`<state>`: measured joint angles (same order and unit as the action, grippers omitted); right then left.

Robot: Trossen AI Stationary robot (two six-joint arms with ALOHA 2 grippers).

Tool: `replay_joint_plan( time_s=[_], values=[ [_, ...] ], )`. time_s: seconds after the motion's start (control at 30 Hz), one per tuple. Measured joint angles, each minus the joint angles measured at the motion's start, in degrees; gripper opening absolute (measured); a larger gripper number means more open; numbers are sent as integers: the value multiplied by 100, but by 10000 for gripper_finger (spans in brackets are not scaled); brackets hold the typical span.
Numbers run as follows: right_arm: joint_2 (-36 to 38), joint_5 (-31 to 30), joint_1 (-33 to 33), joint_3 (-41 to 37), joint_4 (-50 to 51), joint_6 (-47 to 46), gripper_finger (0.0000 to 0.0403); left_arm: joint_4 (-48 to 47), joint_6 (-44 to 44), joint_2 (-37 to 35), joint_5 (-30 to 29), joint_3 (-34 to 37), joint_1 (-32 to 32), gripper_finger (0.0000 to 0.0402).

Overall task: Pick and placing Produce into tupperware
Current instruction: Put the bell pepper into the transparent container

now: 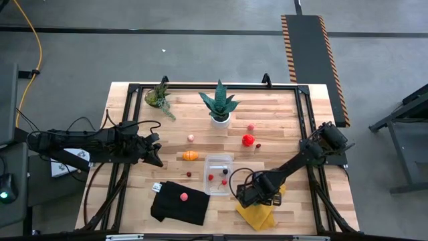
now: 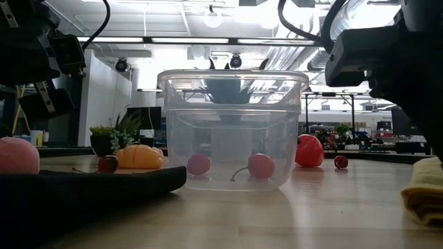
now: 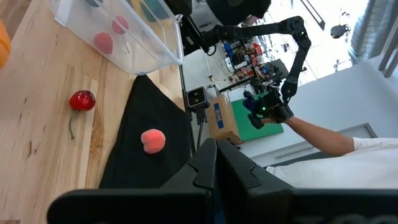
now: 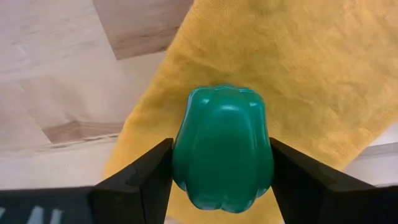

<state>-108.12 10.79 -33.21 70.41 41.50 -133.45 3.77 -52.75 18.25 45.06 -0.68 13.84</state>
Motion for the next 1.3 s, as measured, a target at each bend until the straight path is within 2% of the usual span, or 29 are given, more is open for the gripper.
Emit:
replay_joint_plan(
  time_s=[0.37,0.8,1.2,1.3],
  values=[
    [297,-112,-31,2,62,2,211,-2,2,-1,-2,1,-2,1],
    [1098,-409,-33,7,396,154,211,-2,2,-1,-4,1,0,1],
    [1863,-482,-31,9,599,635,211,0,2,1,-9,-1,-1,1],
    [2047,-659,-18,9,580,802,211,-2,0,0,-52,0,0,1]
  ],
)
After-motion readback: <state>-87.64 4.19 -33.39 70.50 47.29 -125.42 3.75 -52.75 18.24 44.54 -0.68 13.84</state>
